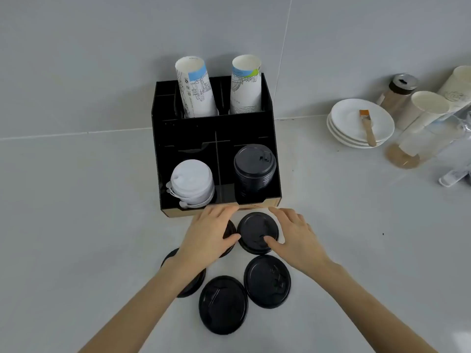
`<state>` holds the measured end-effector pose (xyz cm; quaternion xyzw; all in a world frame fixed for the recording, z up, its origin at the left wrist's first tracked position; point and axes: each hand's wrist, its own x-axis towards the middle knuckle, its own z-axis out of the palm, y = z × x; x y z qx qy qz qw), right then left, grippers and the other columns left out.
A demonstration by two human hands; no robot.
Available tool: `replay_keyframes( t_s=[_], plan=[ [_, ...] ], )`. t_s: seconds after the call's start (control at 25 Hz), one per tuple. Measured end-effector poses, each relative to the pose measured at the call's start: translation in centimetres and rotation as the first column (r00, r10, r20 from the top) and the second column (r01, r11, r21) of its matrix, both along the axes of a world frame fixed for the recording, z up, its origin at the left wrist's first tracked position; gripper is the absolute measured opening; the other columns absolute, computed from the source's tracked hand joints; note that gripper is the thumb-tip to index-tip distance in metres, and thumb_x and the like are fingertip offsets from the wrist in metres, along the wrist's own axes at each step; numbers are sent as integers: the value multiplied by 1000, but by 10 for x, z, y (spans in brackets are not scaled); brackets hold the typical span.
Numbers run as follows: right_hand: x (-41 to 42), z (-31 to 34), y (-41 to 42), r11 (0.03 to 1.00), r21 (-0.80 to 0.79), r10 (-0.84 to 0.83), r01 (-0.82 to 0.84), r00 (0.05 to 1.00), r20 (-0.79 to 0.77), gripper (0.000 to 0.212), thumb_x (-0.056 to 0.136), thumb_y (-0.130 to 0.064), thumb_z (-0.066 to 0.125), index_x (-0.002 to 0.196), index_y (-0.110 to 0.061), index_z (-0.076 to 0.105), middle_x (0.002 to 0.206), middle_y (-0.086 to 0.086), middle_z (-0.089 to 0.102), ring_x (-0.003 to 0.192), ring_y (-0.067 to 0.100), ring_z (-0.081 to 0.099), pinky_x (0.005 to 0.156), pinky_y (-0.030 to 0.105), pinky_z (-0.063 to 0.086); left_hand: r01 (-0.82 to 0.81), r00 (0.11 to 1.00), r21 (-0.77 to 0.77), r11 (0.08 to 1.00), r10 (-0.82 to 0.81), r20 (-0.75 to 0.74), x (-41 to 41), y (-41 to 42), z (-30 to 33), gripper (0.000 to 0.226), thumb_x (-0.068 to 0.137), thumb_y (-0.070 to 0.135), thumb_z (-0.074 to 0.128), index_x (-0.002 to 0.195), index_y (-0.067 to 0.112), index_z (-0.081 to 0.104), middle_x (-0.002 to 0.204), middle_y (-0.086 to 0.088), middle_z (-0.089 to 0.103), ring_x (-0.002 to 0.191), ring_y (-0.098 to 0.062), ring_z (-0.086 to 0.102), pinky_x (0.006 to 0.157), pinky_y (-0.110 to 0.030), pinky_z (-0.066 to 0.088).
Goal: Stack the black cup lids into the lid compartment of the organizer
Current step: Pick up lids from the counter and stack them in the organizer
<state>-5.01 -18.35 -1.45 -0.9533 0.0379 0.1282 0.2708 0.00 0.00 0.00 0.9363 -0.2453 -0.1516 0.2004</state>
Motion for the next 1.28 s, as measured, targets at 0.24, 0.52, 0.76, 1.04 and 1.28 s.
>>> replay_keyframes(
  t_s=[0.24,0.52,0.76,1.04,1.28],
  plan=[
    [-2,-21,3,1000,-3,20,-20,998,-63,65,81,-37,56,135,-20,24,138,4,36,124,26,34,104,38,31,21,1000,117,993,-22,8,1,-11,-28,60,85,35,52,136,23,23,142,4,34,129,-18,26,106,-35,22],
    [-1,-32,3,999,39,-22,23,999,-43,69,78,-30,62,134,-16,25,136,5,34,122,25,35,97,35,38,48,999,143,989,-47,-11,2,-16,-50,62,83,38,52,136,25,22,143,5,33,130,-19,25,106,-37,18],
    [-2,-31,-1,994,106,-16,17,1000,-10,66,80,-23,60,135,-15,24,140,4,33,126,23,34,100,32,37,44,999,117,992,-40,-32,4,-23,-52,66,83,40,52,137,24,18,141,3,34,129,-19,26,104,-36,17],
    [-11,-18,-6,975,202,91,-95,995,25,69,83,-15,55,139,-17,16,148,-1,24,134,16,29,108,25,28,84,995,54,995,-81,-55,-5,-21,-39,81,77,47,58,139,24,12,140,0,26,127,-20,23,103,-36,22],
    [-12,-4,-7,945,285,151,-159,987,52,69,83,-16,56,140,-21,16,149,-4,23,134,11,28,106,15,22,56,998,-80,995,-58,-14,-15,-14,-24,81,73,47,62,137,24,18,141,3,28,128,-17,26,106,-36,24]
  ],
)
